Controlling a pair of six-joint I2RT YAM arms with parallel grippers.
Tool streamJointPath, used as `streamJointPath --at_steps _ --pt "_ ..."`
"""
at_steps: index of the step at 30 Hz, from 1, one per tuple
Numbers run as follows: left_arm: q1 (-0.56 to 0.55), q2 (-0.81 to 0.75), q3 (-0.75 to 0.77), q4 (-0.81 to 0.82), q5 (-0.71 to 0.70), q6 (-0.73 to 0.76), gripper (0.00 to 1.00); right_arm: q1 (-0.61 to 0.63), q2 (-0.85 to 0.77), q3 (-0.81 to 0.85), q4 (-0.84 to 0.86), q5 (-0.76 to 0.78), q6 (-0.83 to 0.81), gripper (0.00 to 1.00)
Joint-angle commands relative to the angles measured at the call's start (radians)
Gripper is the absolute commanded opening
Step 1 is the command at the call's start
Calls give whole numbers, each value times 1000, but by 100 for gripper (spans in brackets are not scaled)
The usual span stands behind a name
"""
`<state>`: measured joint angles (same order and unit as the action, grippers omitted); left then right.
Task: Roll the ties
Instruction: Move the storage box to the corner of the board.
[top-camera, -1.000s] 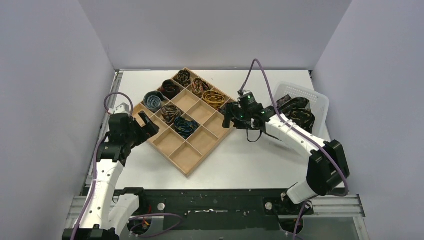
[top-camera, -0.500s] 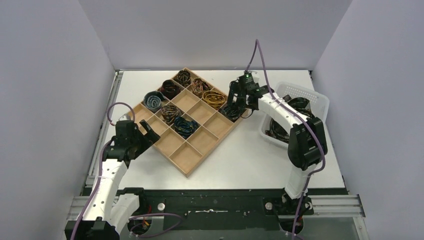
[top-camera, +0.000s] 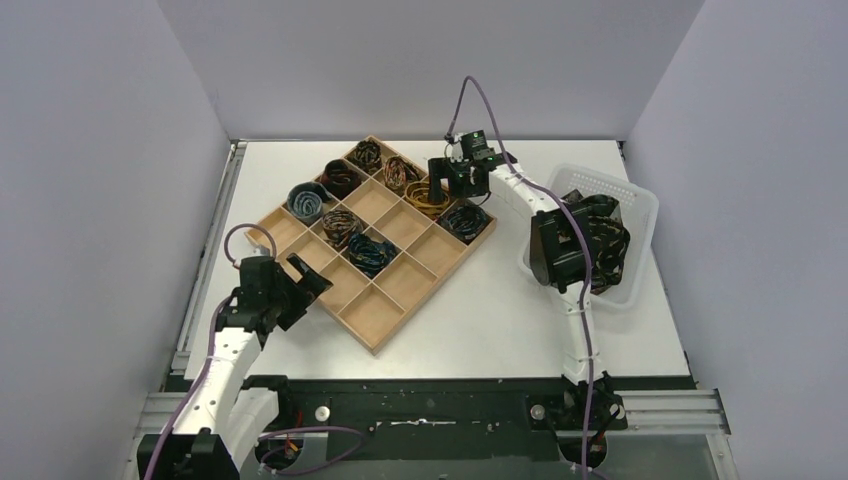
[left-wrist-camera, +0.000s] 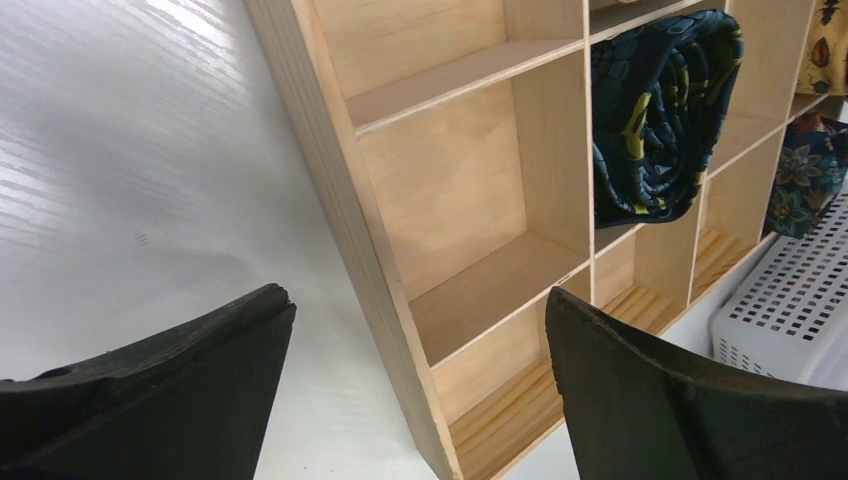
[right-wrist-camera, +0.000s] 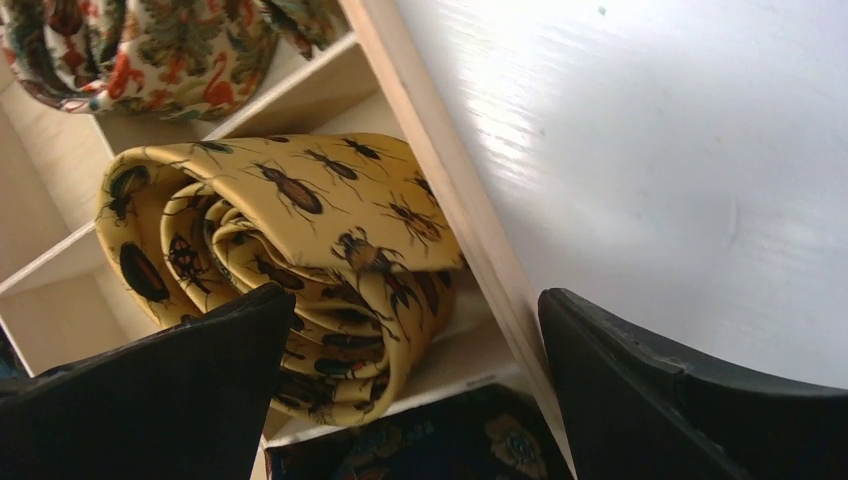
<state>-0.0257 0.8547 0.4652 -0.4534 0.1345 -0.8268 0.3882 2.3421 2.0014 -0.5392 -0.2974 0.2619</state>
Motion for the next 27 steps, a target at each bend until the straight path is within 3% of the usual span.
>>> streamJointPath --at_steps 1,4,10,15,19,22,27 --pt "5 -35 -20 94 42 -37 94 22 27 123 -2 -216 -105 100" --pt "6 -58 -42 104 50 -76 88 55 71 171 -16 -286 -123 100" --pt "4 -147 -86 78 28 -126 87 175 184 340 -75 -280 -170 100" --pt "2 -201 -102 29 3 -162 82 190 231 388 8 -301 -61 100" --pt "3 -252 -59 -29 -41 -153 86 179 204 490 -56 -164 -16 100" --pt "4 -249 -11 -66 -73 -124 89 135 56 420 -69 -53 -13 100" --pt "6 -197 4 -63 -86 -104 90 45 -250 67 -26 2 5 100"
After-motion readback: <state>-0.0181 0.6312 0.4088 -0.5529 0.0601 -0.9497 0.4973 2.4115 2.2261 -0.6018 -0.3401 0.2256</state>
